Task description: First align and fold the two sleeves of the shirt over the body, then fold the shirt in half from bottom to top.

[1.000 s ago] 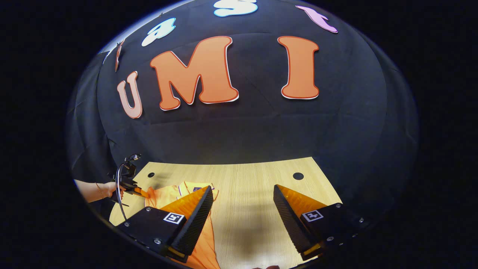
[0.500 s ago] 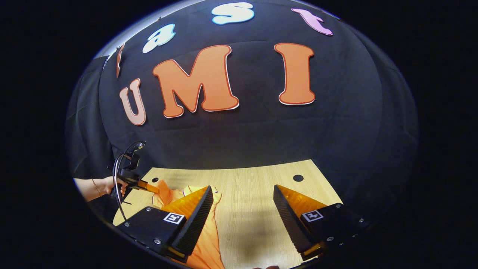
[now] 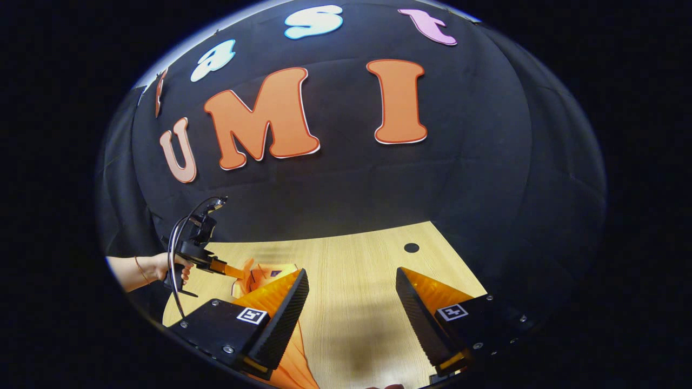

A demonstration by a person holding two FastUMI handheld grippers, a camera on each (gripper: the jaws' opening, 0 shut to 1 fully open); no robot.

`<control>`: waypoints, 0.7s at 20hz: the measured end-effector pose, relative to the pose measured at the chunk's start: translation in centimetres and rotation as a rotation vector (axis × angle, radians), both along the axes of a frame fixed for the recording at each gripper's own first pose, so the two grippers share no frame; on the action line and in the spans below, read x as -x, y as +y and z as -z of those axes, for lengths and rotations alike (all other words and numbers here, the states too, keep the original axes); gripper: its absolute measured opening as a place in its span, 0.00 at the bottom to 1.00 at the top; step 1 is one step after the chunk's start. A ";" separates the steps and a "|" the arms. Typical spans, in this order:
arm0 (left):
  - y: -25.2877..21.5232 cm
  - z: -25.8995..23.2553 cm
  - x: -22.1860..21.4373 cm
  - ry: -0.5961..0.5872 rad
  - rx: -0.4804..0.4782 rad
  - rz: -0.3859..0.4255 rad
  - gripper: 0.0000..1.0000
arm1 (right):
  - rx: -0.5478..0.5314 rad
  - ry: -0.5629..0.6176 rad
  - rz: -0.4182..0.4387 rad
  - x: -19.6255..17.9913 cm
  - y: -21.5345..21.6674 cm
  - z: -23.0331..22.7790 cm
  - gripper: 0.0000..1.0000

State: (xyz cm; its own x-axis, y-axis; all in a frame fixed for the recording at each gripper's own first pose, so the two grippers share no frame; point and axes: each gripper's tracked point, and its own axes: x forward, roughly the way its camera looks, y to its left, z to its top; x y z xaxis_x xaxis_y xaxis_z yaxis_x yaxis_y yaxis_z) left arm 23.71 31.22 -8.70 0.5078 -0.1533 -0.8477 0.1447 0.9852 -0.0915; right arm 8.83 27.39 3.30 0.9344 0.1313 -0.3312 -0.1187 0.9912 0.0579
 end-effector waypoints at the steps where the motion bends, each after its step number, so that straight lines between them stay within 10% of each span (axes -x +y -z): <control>1: -0.8 0.4 0.0 0.009 -0.004 0.010 0.02 | -0.002 0.003 0.005 0.1 -0.3 0.1 0.99; 11: -4.4 5.9 0.3 0.104 -0.068 0.001 0.02 | 0.013 0.060 0.028 0.8 -1.7 2.3 0.99; 14: -5.4 6.3 0.0 0.098 -0.010 -0.019 0.17 | 0.015 0.073 0.032 1.0 -2.1 2.9 0.99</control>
